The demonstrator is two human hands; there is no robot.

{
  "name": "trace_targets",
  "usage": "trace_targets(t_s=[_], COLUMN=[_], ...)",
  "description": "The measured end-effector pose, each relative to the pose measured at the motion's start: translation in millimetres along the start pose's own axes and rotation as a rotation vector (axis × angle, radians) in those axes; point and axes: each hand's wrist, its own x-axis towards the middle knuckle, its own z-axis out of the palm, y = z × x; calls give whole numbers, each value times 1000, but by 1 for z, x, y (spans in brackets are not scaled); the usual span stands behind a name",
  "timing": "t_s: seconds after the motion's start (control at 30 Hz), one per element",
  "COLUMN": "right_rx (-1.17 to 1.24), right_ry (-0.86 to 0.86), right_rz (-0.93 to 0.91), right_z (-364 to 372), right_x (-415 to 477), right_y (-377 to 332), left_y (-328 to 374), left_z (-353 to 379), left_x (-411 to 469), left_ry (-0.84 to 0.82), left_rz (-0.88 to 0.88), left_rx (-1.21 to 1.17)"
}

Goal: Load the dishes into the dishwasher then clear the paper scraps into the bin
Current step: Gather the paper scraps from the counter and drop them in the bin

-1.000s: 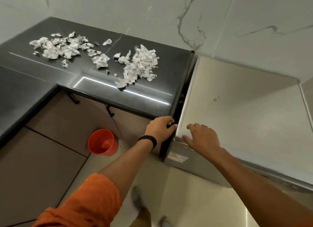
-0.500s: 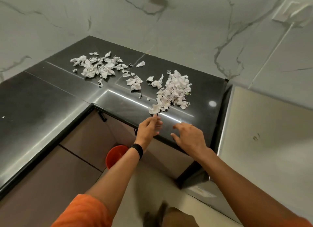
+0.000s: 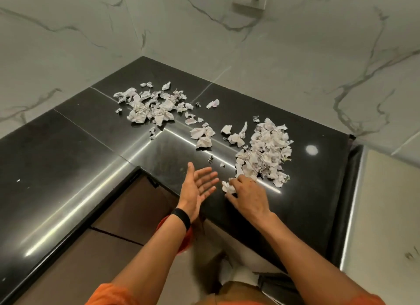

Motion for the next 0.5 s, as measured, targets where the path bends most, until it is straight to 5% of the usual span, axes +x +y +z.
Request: trace_targets(t_s=[0.5], right_rx=[386], right_ry=[339], right_rz=[43], right_z=[11], right_x=[39], right_y=[-11], left_y=[25], left_z=[12], left_x=[75], left_ry=[69], left_rz=[-38], left_rx=[-130])
